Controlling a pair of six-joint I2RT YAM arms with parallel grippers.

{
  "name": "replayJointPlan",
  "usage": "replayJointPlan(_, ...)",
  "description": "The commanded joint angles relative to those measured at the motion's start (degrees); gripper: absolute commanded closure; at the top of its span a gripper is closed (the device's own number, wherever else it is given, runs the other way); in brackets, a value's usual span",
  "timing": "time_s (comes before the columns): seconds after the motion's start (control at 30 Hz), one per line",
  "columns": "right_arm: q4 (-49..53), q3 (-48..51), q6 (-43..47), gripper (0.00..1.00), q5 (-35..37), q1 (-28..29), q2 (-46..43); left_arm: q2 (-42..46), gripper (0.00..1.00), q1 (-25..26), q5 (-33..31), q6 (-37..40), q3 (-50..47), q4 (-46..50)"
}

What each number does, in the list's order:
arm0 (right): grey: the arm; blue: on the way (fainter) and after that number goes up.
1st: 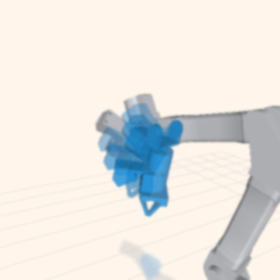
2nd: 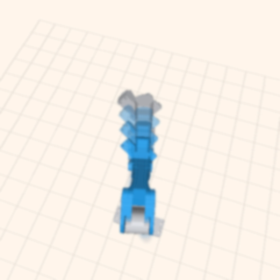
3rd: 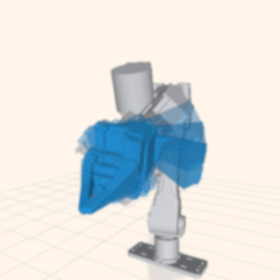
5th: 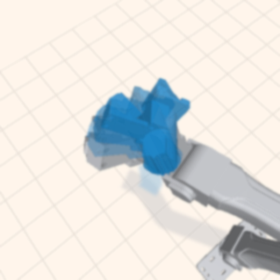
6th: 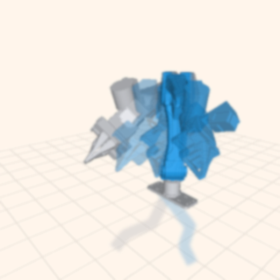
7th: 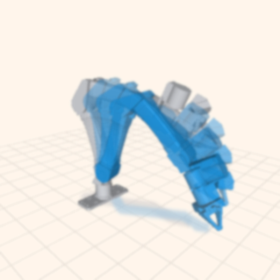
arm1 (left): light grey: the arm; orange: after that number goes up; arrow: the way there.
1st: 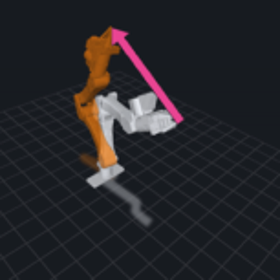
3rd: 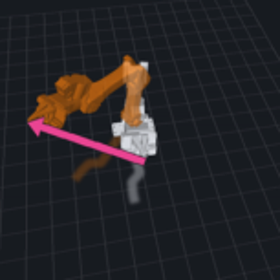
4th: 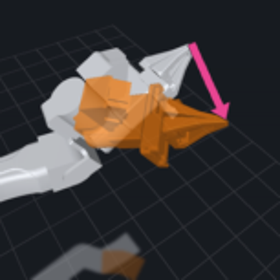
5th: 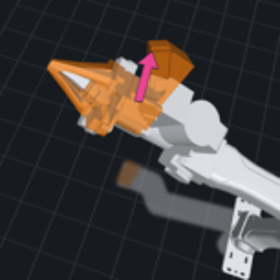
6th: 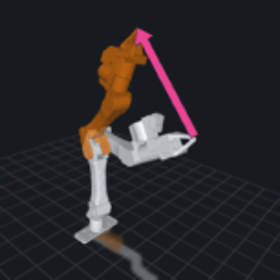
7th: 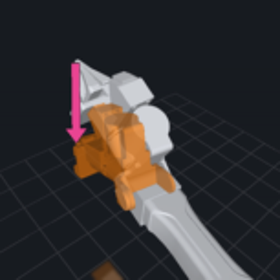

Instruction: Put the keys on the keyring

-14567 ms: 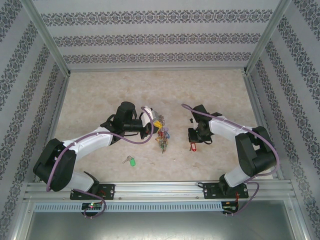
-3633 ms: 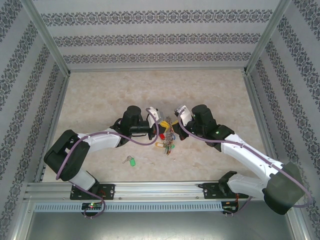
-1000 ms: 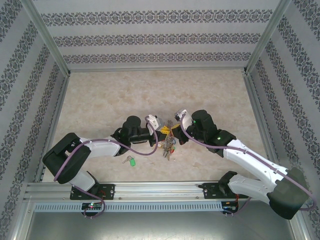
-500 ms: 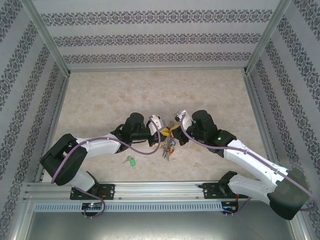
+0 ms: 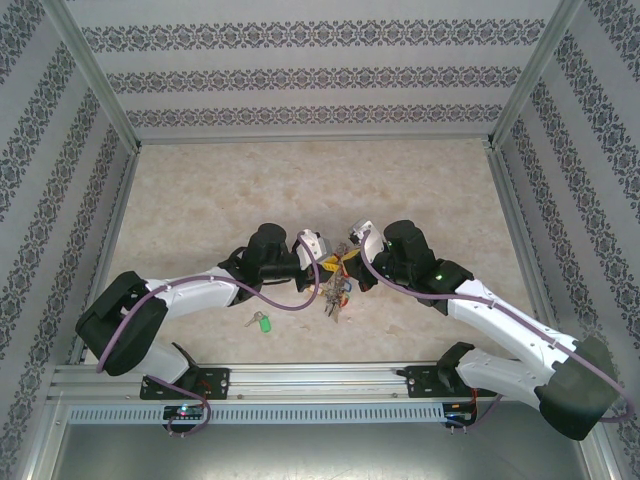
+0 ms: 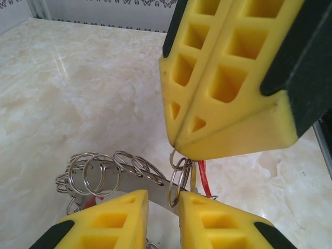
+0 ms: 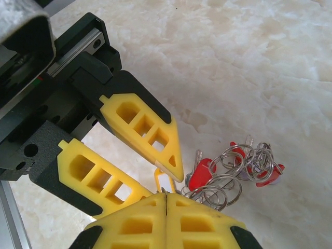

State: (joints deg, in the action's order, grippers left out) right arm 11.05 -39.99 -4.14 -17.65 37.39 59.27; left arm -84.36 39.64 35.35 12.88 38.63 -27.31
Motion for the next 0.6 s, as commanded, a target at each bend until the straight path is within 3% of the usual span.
replayJointPlan(0.0, -0.6, -1.9, 1.3, 1.00, -1.4, 0.6, -0.9, 1.5, 0.77, -0.9, 2.3, 1.4, 1.2, 1.3)
replayJointPlan(0.57, -0.7, -2.3, 2.2, 1.00, -2.5, 0.2, 0.2, 0.9, 0.76, -2.4, 6.1, 4.6, 4.8, 8.3)
